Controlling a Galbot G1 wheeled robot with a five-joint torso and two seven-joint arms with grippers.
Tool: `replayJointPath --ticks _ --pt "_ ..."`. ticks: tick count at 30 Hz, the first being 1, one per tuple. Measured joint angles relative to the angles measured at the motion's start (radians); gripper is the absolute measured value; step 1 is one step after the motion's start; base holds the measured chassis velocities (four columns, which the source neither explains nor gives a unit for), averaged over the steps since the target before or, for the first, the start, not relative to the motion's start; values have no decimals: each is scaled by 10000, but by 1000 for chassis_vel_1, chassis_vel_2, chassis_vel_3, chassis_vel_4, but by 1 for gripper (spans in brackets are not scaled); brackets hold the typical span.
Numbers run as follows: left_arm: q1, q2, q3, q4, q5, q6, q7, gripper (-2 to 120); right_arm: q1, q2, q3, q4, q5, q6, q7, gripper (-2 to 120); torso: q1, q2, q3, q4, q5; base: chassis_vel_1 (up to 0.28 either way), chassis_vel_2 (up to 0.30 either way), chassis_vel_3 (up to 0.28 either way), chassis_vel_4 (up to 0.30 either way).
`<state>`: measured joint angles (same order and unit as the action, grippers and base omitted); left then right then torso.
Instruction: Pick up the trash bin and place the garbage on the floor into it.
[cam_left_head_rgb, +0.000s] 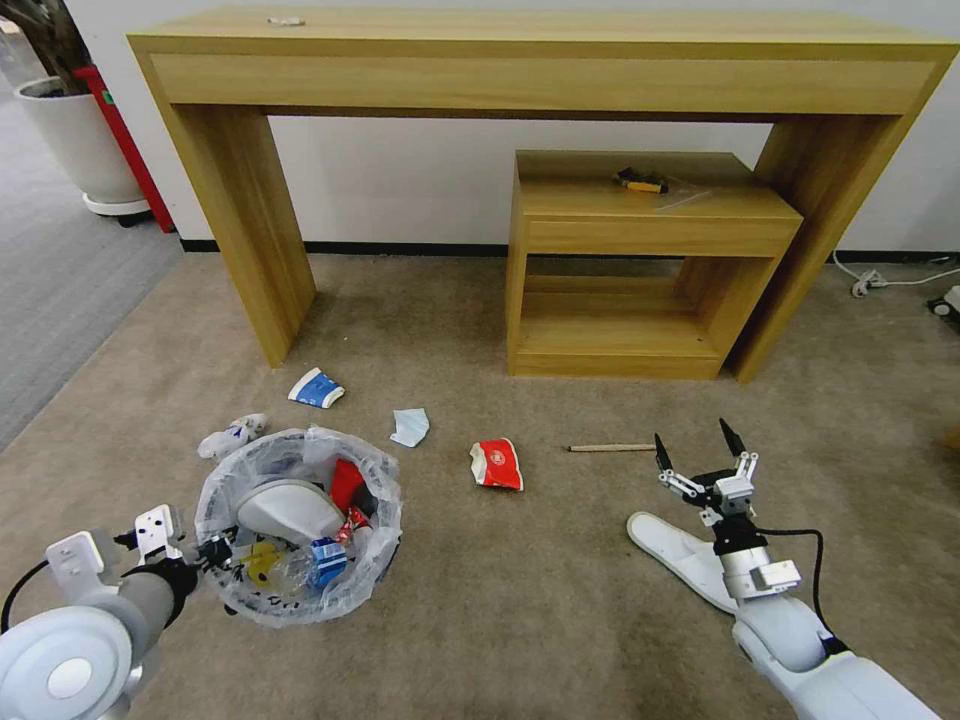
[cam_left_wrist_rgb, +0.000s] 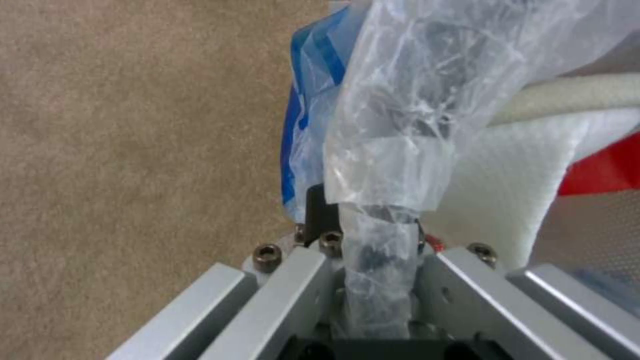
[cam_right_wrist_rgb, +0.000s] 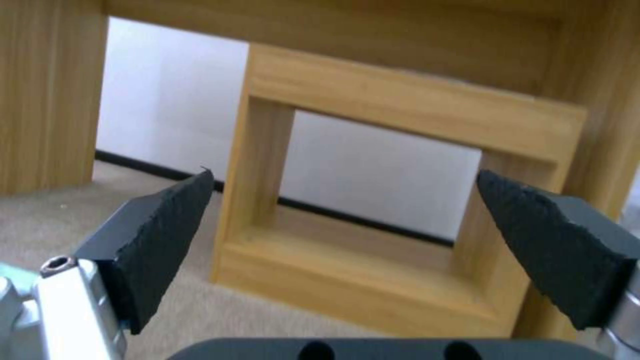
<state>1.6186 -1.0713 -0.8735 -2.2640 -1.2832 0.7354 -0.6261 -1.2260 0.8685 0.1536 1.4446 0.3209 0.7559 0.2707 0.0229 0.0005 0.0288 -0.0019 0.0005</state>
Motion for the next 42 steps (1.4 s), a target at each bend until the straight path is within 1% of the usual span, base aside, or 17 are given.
replayJointPath --ticks 2,4,5,6,7,10,11,13,21,28,30,33,36,38,39,40,42 --pt "-2 29 1 24 -1 0 9 0 -344 -141 -96 -47 523 -153 186 100 0 0 0 0 0 -22 -23 36 23" --pt "3 44 0 36 -1 0 15 0 -490 -222 -109 -91 705 -205 219 100 0 0 0 1 0 0 0 0 0" --pt "0 67 0 57 -5 0 17 0 -708 -365 -120 -167 956 -276 263 100 0 0 0 -2 0 0 0 0 0" --pt "-13 93 -3 85 -20 1 18 0 -968 -543 -91 -228 1072 -372 343 100 0 1 0 1 -2 0 0 0 0" --pt "-13 93 -3 85 -20 1 18 0 -968 -543 -91 -228 1072 -372 343 100 0 1 0 1 -2 0 0 0 0" --pt "-64 177 8 180 -61 1 18 0 -1974 -1142 311 -305 885 -504 503 100 0 2 -1 -1 -2 0 0 0 0" --pt "-64 177 8 180 -61 1 18 0 -1974 -1142 311 -305 885 -504 503 100 0 2 -1 -1 -2 0 0 0 0" --pt "-117 214 34 227 -92 1 18 0 -2530 -1436 587 -321 707 -499 561 100 0 2 -1 -3 -4 0 0 0 0" --pt "-191 231 114 275 -102 0 31 0 -3519 -1775 1114 -503 401 -423 505 100 -1 2 -1 0 0 0 0 0 0" --pt "-208 219 129 275 -101 0 37 0 -3719 -1811 1234 -548 269 -415 442 100 -1 2 -1 0 0 0 0 0 0" --pt "-228 187 157 275 -102 1 58 0 -3916 -1776 1350 -888 -209 -217 339 100 -1 3 -1 -3 -5 0 0 0 0" --pt "-228 168 173 269 -96 1 68 0 -3857 -1649 1223 -1292 -365 -48 304 100 -1 2 -1 -1 1 0 0 0 0" --pt "-181 151 175 222 -93 0 72 0 -3678 -1481 968 -1627 -164 -43 273 100 -1 2 -1 -1 -3 0 0 0 0" --pt "-106 144 122 193 -96 0 76 0 -2943 -1112 380 -2676 259 -20 243 100 -1 3 -1 0 0 0 0 0 0" --pt "-106 144 122 193 -96 0 76 0 -2943 -1112 380 -2676 259 -20 243 100 -1 3 -1 0 0 0 0 0 0" --pt "-67 131 100 187 -96 0 76 0 -2699 -989 197 -3006 436 -15 229 100 -1 2 0 -1 -2 0 0 0 0" --pt "37 69 84 179 -44 1 124 0 -1923 -610 -404 -4054 680 92 51 100 -1 2 0 0 -2 0 0 0 0"
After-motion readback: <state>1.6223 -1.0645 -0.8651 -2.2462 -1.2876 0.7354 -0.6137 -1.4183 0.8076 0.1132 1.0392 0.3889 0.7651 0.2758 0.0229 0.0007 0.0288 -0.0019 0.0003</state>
